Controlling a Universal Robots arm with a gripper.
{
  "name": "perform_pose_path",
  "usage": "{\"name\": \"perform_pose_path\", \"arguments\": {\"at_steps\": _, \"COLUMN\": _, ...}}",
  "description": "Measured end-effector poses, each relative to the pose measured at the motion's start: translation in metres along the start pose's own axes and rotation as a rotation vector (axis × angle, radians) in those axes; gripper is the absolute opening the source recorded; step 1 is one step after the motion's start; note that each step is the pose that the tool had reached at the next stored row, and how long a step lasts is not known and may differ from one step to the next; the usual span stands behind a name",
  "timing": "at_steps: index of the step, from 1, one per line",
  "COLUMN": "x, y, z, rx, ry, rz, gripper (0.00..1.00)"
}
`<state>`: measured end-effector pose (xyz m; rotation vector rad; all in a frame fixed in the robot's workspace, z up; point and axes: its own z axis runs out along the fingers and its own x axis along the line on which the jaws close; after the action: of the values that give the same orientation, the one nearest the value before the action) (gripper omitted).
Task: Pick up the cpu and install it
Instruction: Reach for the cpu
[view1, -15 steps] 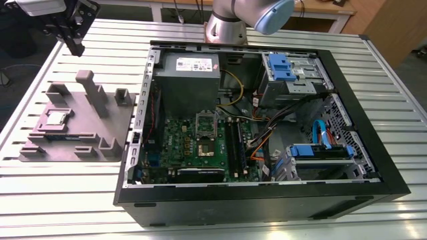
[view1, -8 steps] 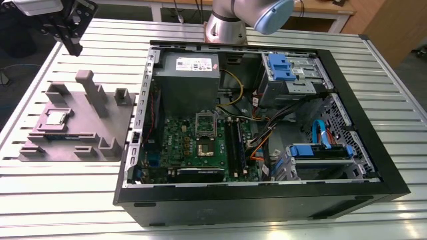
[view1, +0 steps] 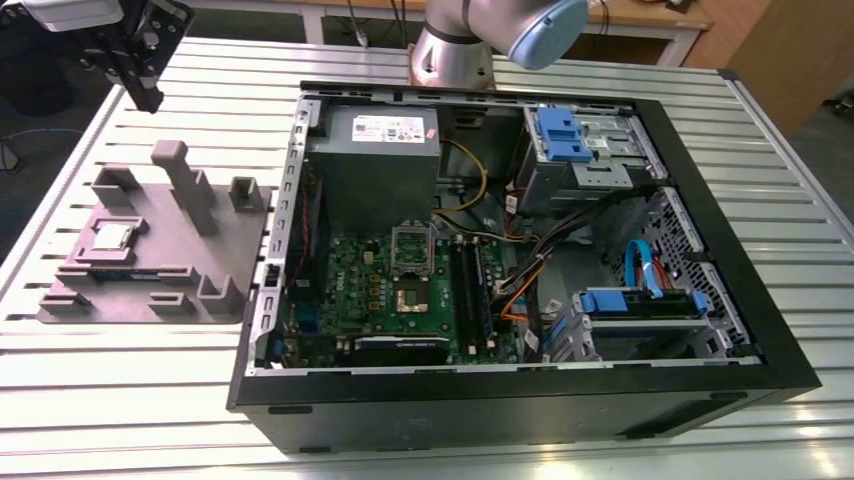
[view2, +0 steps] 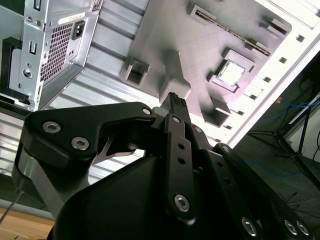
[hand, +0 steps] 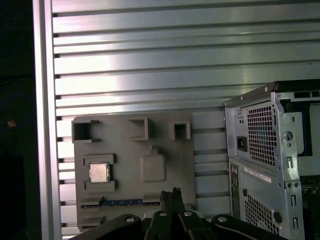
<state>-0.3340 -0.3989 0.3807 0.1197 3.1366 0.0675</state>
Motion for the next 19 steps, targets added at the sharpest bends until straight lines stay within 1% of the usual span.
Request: {"name": "perform_pose_path", "arguments": {"at_steps": 19, "x": 0.0058, "y": -0.0004, "z": 0.0, "rx": 0.0, "ry": 0.0001, "rz": 0.0, "gripper": 0.1}}
